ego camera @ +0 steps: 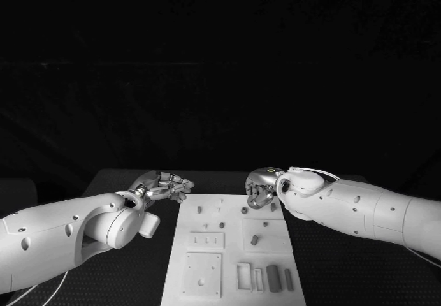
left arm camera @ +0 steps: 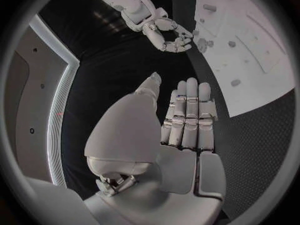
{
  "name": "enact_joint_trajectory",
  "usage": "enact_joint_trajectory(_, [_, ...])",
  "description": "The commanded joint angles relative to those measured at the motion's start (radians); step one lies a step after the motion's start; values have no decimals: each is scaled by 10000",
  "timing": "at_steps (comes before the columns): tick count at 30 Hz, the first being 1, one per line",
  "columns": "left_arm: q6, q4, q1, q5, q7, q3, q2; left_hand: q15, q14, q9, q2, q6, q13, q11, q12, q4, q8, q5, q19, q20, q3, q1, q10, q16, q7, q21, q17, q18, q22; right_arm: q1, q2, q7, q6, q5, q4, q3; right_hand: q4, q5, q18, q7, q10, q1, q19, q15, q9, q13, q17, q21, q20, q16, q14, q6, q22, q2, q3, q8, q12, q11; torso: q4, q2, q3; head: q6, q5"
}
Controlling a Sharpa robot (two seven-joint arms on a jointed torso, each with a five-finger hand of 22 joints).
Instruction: Assemble the parts on the task board
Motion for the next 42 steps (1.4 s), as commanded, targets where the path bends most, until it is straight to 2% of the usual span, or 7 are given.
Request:
enact_joint_trajectory(1, [168,-37,10,0,147,8,64,36,17,2,-11,73,22,-2,-66,98,-57,-62,-104,-1,-16,117,98,-48,23,71,26,171,212,-45,87,-218,224,-547,-63,3,-33,-50,133,-11,90,-118,85,-2,14,105,82,78,-13,63,85,-116,249,10,54,-71,69,-9,66,202,-37,19,-49])
enact_joint_trajectory(9, [210,-52,8,11,143,7,97,37,24,13,-5,83,47,6,-148,279,-112,-63,-122,0,-132,225,117,-88,40,125,84,177,207,-83,161,-309,357,-690,-146,3,-105,-68,133,-61,226,-268,217,-117,35,806,517,568,-147,455,133,-393,254,-97,50,-198,235,-121,116,418,-81,64,-137])
enact_joint_trajectory(16, [229,-49,9,11,124,8,83,41,54,78,28,125,140,11,-357,887,-238,-65,-173,7,-544,696,205,-208,52,268,259,187,192,-159,149,-295,481,-692,-129,3,-75,-89,133,-69,260,-393,216,-155,-6,1240,681,810,-183,582,151,-567,253,-154,24,-275,311,-160,163,529,-80,62,-151])
enact_joint_trajectory(29, [234,-61,9,12,97,9,80,42,60,86,44,119,152,15,-385,935,-259,-64,-176,9,-609,719,210,-223,66,285,282,185,189,-243,256,-224,358,-622,-161,4,-68,-96,133,-94,213,-456,163,-182,-1,1791,861,1059,-215,686,129,-561,241,-120,25,-245,374,-189,192,705,-81,78,-119])
enact_joint_trajectory(33, [236,-65,10,12,96,9,73,43,61,86,53,112,155,17,-393,943,-267,-62,-176,10,-623,716,210,-228,71,288,287,184,188,-247,247,-250,334,-608,-206,4,-40,-103,133,-104,-100,-502,-11,-136,35,1959,876,1082,-166,609,-17,-432,231,-76,91,-156,213,-127,196,726,-85,94,-128])
enact_joint_trajectory(35, [236,-69,10,13,91,9,76,43,61,87,55,111,156,17,-395,945,-270,-61,-176,10,-628,715,211,-229,73,290,289,184,187,-248,259,-271,350,-608,-233,4,-32,-109,133,-112,-540,-511,-117,-35,59,1921,855,1081,-134,540,-103,-354,227,-61,157,-104,-58,3,181,762,-71,116,-123])
enact_joint_trajectory(42, [260,-111,9,35,83,9,115,44,64,88,66,104,160,18,-404,950,-279,-59,-177,11,-645,710,212,-234,78,294,296,184,186,-288,320,-290,308,-634,-208,4,-10,-114,133,-65,-692,-485,-164,18,107,1928,863,1124,-119,524,-113,-199,227,-47,266,-11,-187,69,177,802,-52,128,-142])
